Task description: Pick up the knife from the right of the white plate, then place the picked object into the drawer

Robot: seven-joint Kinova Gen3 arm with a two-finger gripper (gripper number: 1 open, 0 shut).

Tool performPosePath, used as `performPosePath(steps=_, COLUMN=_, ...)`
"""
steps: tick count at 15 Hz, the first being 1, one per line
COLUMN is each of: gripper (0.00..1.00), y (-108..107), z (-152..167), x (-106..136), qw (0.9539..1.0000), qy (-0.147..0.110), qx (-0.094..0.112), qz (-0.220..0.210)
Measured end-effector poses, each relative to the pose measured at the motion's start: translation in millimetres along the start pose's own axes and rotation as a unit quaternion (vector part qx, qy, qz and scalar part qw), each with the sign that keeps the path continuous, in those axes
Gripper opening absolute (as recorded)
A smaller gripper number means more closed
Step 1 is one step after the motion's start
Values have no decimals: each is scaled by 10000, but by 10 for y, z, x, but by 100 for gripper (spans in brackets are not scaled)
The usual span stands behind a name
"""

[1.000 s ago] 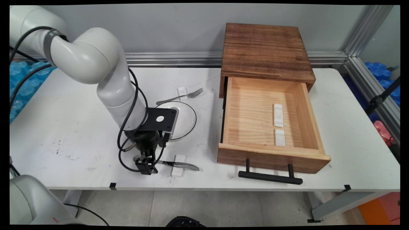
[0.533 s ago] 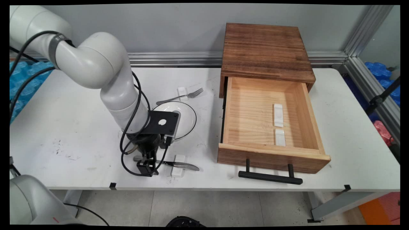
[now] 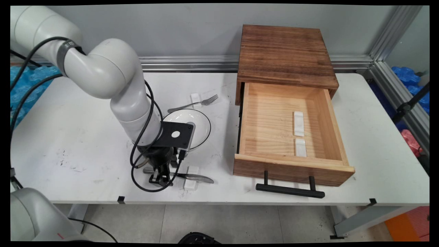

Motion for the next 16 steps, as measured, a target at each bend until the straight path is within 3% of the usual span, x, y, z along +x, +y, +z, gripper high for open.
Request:
performPosePath(steps=10, gripper=0, y=-27, z=-53, x=-9, qw=9999, qy=-82, qx=-20, qz=99)
performPosePath(steps=16, gripper=0, y=59, z=-478, x=58, qw=9997, qy=-173, qx=-70, qz=134)
